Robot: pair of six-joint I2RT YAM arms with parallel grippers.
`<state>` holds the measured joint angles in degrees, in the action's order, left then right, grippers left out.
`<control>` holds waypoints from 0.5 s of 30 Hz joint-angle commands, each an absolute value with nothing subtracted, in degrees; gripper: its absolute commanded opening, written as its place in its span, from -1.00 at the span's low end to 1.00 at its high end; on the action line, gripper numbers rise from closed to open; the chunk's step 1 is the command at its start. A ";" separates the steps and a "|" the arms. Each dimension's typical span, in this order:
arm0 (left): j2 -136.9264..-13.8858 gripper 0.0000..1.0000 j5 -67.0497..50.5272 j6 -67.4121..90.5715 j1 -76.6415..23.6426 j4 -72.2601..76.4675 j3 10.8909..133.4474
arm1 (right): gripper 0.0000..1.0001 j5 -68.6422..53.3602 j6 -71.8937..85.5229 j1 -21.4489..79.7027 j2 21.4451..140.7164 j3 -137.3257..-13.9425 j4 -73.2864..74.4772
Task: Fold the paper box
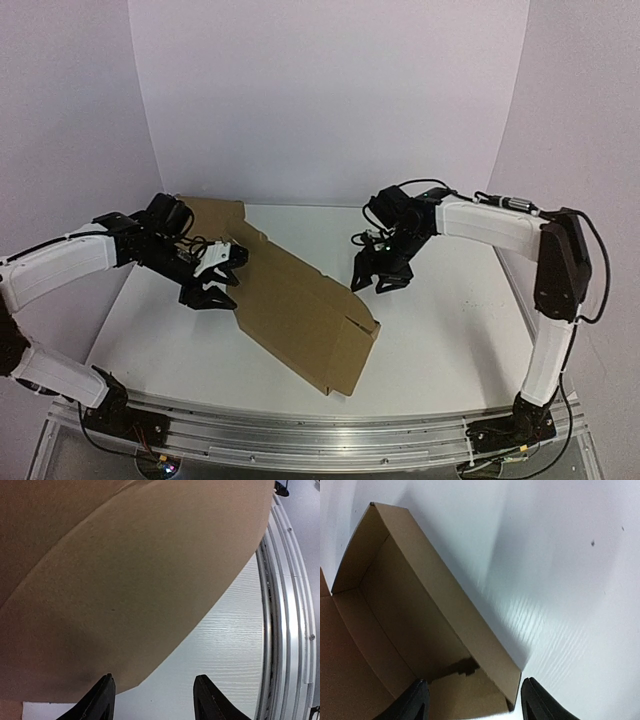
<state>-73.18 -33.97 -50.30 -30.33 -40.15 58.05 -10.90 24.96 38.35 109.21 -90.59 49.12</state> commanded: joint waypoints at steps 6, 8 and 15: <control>-85.86 0.08 -30.21 -44.01 -32.18 -17.87 60.92 | -0.06 -21.90 28.96 37.42 117.36 -88.84 38.30; -88.18 0.09 -29.58 -43.51 -32.73 -14.31 61.73 | -0.09 -24.22 35.86 37.37 113.90 -81.50 30.65; -97.78 0.16 -27.90 -43.20 -34.13 -6.59 66.47 | -0.32 -19.19 66.53 44.67 105.68 -59.82 1.18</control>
